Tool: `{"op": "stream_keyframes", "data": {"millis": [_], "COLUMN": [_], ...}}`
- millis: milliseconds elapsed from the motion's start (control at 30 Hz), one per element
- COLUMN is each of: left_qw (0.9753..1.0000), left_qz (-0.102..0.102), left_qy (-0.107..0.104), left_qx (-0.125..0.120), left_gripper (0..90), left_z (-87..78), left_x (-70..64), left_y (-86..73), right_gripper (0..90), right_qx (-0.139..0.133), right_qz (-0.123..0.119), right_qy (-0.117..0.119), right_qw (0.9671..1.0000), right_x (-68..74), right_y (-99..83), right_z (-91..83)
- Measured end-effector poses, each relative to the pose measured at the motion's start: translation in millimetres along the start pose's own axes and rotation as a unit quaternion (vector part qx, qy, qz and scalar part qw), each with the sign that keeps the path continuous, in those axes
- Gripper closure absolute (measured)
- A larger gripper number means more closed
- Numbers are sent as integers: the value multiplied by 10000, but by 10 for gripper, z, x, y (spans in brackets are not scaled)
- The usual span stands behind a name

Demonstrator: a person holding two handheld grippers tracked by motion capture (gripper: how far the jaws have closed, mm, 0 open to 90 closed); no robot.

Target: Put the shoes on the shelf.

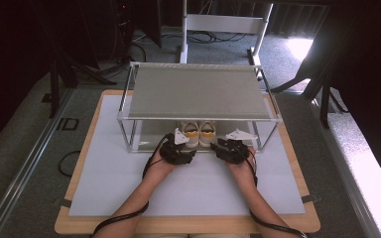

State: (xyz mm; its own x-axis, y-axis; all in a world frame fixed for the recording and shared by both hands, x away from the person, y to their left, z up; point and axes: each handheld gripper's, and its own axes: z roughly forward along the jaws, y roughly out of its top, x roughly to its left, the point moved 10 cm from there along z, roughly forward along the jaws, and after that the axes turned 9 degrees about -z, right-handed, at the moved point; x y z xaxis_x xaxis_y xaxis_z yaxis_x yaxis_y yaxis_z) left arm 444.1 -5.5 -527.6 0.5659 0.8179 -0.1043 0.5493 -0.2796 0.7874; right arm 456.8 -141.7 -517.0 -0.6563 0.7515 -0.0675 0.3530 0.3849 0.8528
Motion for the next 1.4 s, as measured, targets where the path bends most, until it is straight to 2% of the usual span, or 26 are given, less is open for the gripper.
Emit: {"op": "stream_keyframes", "data": {"millis": [33,67,133,200,267,333,467,533,633,833,900,967,1000,1200,1267,1400], "left_qw": [10000,9999,9998,9994,9991,9987,9989,9986,9974,9968,9961,9961,9960,9952,9953,9945], "left_qz": [-65,-105,-181,-258,-314,-362,-265,-267,-450,-567,-658,-649,-627,-649,-665,-692], "left_qy": [40,56,57,70,47,35,56,98,28,62,97,116,207,310,256,358], "left_qx": [15,-28,-77,-203,-289,-363,-393,-446,-562,-553,-574,-584,-598,-664,-648,-701], "left_gripper": [141,140,69,65,65,65,65,65,66,66,66,66,66,66,66,66], "left_z": [-8,-21,-50,-99,-156,-210,-293,-337,-409,-503,-544,-563,-608,-726,-756,-833], "left_x": [21,33,51,69,81,90,107,126,158,254,301,323,369,443,462,538], "left_y": [-6,-8,-12,-3,0,1,-21,-31,-39,-145,-192,-210,-248,-299,-319,-364], "right_gripper": [347,287,169,135,135,136,136,135,133,132,132,132,132,133,132,132], "right_qx": [-106,-80,-87,-137,-114,-94,-51,-65,-21,30,20,23,25,-9,24,-52], "right_qz": [65,54,2,-6,-54,16,-38,-58,-213,-274,-242,-243,-243,-137,-94,15], "right_qy": [-130,-196,-247,-251,-333,-264,-304,-237,-202,-233,-241,-270,-289,-449,-488,-557], "right_qw": [9998,9998,9997,9996,9994,9996,9995,9997,9996,9993,9994,9993,9993,9989,9988,9984], "right_x": [-25,-36,-40,-44,-57,-56,-72,-62,-43,-52,-64,-80,-91,-200,-238,-304], "right_y": [11,6,4,0,-14,-32,-73,-89,-134,-214,-241,-263,-280,-400,-443,-493], "right_z": [-51,-56,-70,-100,-126,-156,-213,-235,-271,-363,-400,-425,-446,-598,-637,-734]}}
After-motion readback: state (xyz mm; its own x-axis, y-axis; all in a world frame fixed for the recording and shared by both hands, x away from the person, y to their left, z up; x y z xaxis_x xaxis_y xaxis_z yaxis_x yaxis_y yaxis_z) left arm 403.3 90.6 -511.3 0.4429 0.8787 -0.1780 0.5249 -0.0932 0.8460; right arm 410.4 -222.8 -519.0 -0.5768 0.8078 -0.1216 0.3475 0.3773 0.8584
